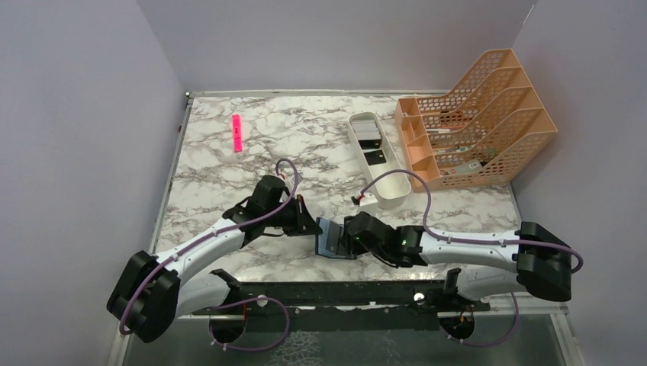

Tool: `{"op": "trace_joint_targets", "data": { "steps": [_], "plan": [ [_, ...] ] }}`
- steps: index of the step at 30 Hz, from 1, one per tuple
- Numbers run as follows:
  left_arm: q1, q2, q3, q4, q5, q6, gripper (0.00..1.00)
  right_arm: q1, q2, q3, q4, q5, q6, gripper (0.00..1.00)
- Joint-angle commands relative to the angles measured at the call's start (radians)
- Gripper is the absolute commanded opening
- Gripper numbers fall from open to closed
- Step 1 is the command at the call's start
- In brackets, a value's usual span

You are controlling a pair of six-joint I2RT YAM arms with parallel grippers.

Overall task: Put the credit cards into the card holder
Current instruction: Turn over the card slot in the card holder.

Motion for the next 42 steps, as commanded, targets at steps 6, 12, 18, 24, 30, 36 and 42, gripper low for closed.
{"op": "trace_joint_targets", "data": {
  "steps": [6,12,18,24,30,36,42],
  "plan": [
    [-0.005,-0.025,0.052,-0.023,0.015,0.010,0.00,-0.090,0.093,-0.042,0.204,-0.104,-0.036,0.37],
    [-0.007,-0.018,0.040,0.043,0.070,-0.019,0.00,-0.099,0.188,-0.042,0.309,-0.179,-0.025,0.36],
    [-0.007,-0.015,0.030,0.057,0.076,-0.021,0.00,-0.105,0.205,-0.104,0.441,-0.213,0.004,0.36],
    [-0.006,-0.008,0.025,0.041,0.053,-0.005,0.00,-0.127,0.175,-0.116,0.410,-0.200,-0.008,0.39],
    [-0.007,-0.006,0.035,0.019,0.042,0.007,0.00,-0.158,0.082,-0.173,0.382,-0.189,-0.007,0.42],
    [-0.006,-0.017,0.074,-0.062,-0.005,0.044,0.00,-0.159,-0.025,-0.158,0.302,-0.203,-0.003,0.44],
    [-0.006,-0.022,0.091,-0.085,-0.022,0.045,0.00,-0.158,-0.143,-0.126,0.264,-0.256,0.019,0.49]
  ]
}}
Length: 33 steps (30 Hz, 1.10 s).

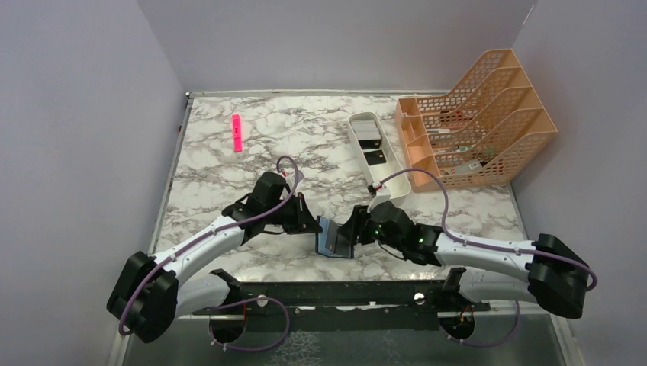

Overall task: Put the credit cards into the card holder
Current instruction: Turn over the card slot in the card holder.

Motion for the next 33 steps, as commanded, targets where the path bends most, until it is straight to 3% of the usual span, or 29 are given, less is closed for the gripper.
{"op": "trace_joint_targets", "data": {
  "steps": [1,3,7,10,17,23,30,33],
  "plan": [
    [-0.006,-0.021,0.043,-0.021,-0.023,0.022,0.00,0.000,-0.052,0.031,-0.007,-0.077,0.025,0.49],
    [-0.007,-0.021,0.051,-0.028,-0.022,0.022,0.00,0.001,-0.032,0.044,-0.029,-0.070,0.028,0.49],
    [-0.007,-0.031,0.061,-0.048,-0.032,0.026,0.00,0.000,0.045,0.056,-0.066,0.009,0.000,0.38],
    [-0.006,-0.039,0.062,-0.059,-0.038,0.025,0.00,0.000,0.101,0.055,-0.039,0.027,-0.010,0.36],
    [-0.008,-0.036,0.057,-0.023,-0.010,-0.001,0.00,-0.001,0.289,0.023,0.246,-0.121,0.023,0.35],
    [-0.008,-0.011,0.037,-0.020,-0.018,0.016,0.00,-0.052,0.331,-0.098,0.497,-0.205,0.080,0.37],
    [-0.008,0.025,0.041,-0.040,-0.043,0.042,0.00,-0.084,0.384,-0.117,0.541,-0.242,0.082,0.40],
    [-0.008,0.036,0.049,-0.062,-0.060,0.058,0.07,-0.086,0.398,-0.117,0.542,-0.235,0.078,0.40]
  ]
}}
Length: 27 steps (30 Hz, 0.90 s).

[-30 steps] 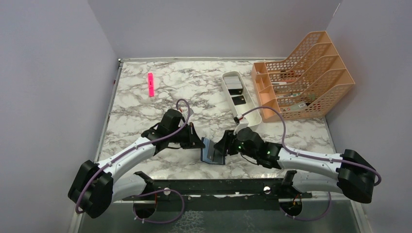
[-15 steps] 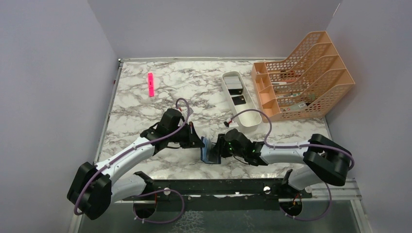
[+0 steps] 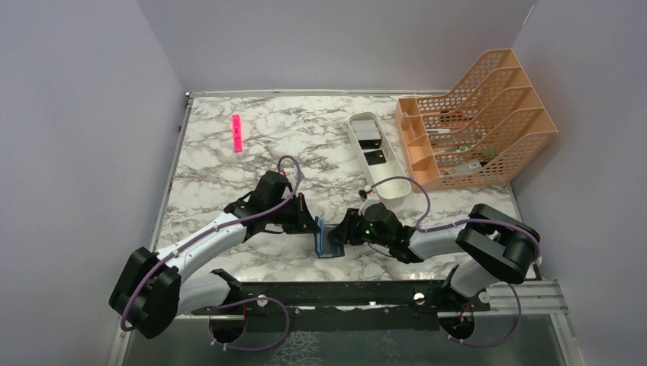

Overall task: Put the credit cards into the card holder
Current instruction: Turn over the card slot in the card holder.

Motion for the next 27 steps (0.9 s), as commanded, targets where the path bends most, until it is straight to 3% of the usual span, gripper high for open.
{"op": "trace_joint_targets", "data": {
  "steps": [1,4,9,17,27],
  "plan": [
    [-0.005,0.017,0.020,-0.015,-0.036,0.037,0.10,-0.002,0.042,-0.018,0.018,-0.028,0.003,0.40],
    [-0.005,0.024,0.023,-0.032,-0.066,0.053,0.13,-0.003,0.056,-0.022,0.028,-0.026,0.005,0.39],
    [-0.004,0.046,0.025,-0.038,-0.086,0.062,0.01,-0.004,0.068,-0.026,0.036,-0.030,0.001,0.41],
    [-0.009,0.078,0.043,-0.021,-0.112,0.058,0.00,-0.005,0.101,-0.011,0.019,-0.017,-0.018,0.42],
    [-0.025,0.158,0.075,-0.020,-0.137,0.069,0.00,-0.005,-0.147,0.039,-0.337,0.141,-0.107,0.45]
  ]
}}
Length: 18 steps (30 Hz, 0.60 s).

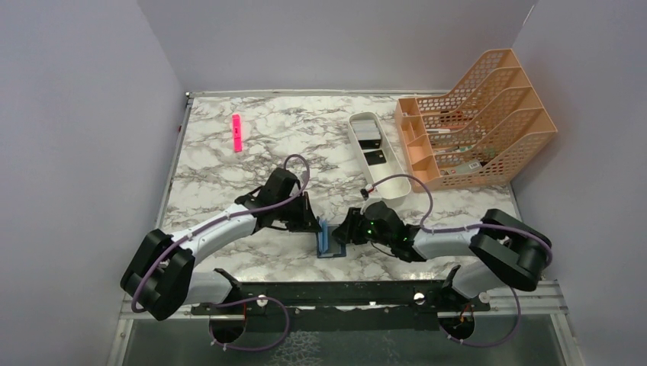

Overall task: Put the credit cards into the card holder
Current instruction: Turn over the card slot in the card holder.

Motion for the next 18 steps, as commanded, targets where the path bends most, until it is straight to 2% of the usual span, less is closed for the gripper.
{"op": "trace_joint_targets", "data": {
  "steps": [1,6,12,17,18],
  "plan": [
    [-0.010,0.030,0.028,0.012,-0.057,0.031,0.00,-0.002,-0.145,0.026,-0.294,0.130,-0.074,0.45],
    [-0.014,0.039,0.052,0.010,-0.060,0.035,0.00,-0.002,-0.299,0.029,-0.416,0.179,-0.107,0.47],
    [-0.008,0.048,0.074,-0.014,-0.066,0.044,0.00,-0.002,-0.386,0.081,-0.522,0.229,-0.176,0.49],
    [0.026,0.019,0.076,-0.079,-0.139,0.059,0.32,-0.016,-0.414,0.188,-0.616,0.281,-0.314,0.55],
    [0.035,0.011,0.077,-0.094,-0.154,0.064,0.35,-0.021,-0.408,0.214,-0.632,0.282,-0.349,0.57]
  ]
}}
